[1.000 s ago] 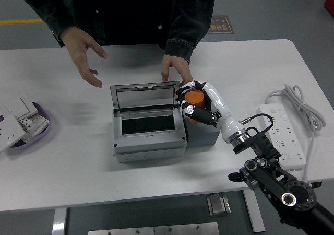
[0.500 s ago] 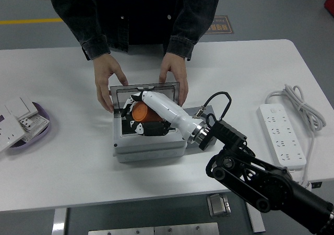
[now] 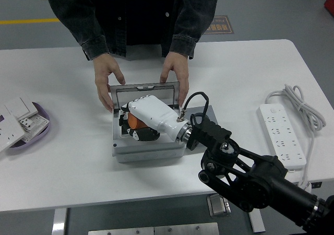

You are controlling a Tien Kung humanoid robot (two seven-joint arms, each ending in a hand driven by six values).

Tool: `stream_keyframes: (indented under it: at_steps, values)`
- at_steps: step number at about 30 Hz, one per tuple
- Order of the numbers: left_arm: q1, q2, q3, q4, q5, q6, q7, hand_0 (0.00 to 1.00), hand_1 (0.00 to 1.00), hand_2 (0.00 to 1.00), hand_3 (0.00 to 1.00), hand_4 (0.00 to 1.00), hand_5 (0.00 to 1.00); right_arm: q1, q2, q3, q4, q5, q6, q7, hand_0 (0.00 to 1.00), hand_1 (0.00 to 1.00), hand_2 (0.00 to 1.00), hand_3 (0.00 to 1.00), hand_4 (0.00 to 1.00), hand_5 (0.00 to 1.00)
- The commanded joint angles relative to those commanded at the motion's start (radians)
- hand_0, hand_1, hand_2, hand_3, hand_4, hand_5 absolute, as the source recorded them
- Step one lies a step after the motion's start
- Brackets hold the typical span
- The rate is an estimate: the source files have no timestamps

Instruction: Pick up the cylinder from the cube,place it in the box,flap close box

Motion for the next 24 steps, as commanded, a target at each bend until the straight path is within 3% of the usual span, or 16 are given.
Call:
stream_keyframes:
  at_steps: [4, 5, 10, 11, 16, 17, 22, 24]
  values:
    - [-0.001, 0.001, 0.0, 0.0, 0.0, 0.0, -0.001, 0.62, 0.624, 0.597, 0.668, 0.712, 0.246, 0.004, 0.003, -0.006, -0.004, -0.012, 0.024, -0.05, 0.097, 0.234, 0.367, 0.376, 0.044, 0.002]
    - [-0.002, 0.001, 0.0, 0.0, 0.0, 0.0, -0.001, 0.62, 0.625, 0.597, 0.668, 0.713, 0.246, 0.005, 0.004, -0.006, -0.004, -0.015, 0.028, -0.062, 0.228, 0.441, 0.566, 0.648, 0.654, 0.002]
    - [-0.002, 0.0, 0.0, 0.0, 0.002, -0.001, -0.001, 0.62, 0.625, 0.597, 0.668, 0.713, 0.246, 0.003, 0.008, 0.001, 0.007, -0.022, 0.051, -0.124, 0.228, 0.441, 0.566, 0.648, 0.654, 0.002]
    - [-0.002, 0.0, 0.0, 0.0, 0.003, -0.001, -0.001, 0.62, 0.625, 0.596, 0.668, 0.714, 0.247, 0.003, 0.008, 0.004, 0.011, -0.022, 0.054, -0.133, 0.448, 0.608, 0.644, 0.681, 0.631, 0.189]
    - [-0.003, 0.001, -0.001, 0.0, 0.005, -0.001, 0.0, 0.62, 0.625, 0.596, 0.668, 0.714, 0.247, 0.0, 0.006, 0.01, 0.025, -0.021, 0.058, -0.153, 0.448, 0.608, 0.644, 0.681, 0.631, 0.189]
    - [-0.003, 0.001, 0.0, 0.0, 0.004, -0.001, -0.001, 0.62, 0.625, 0.596, 0.668, 0.714, 0.247, -0.001, 0.006, 0.011, 0.027, -0.02, 0.057, -0.154, 0.54, 0.638, 0.665, 0.685, 0.737, 0.287]
    - [-0.003, 0.0, 0.0, 0.0, 0.004, -0.002, 0.0, 0.62, 0.625, 0.596, 0.668, 0.714, 0.247, -0.006, 0.006, 0.013, 0.028, -0.018, 0.05, -0.155, 0.54, 0.638, 0.665, 0.685, 0.737, 0.287]
    - [-0.003, 0.0, 0.002, 0.0, 0.003, -0.002, 0.0, 0.62, 0.625, 0.596, 0.668, 0.714, 0.248, -0.008, 0.005, 0.014, 0.027, -0.014, 0.045, -0.149, 0.532, 0.637, 0.674, 0.693, 0.782, 0.334]
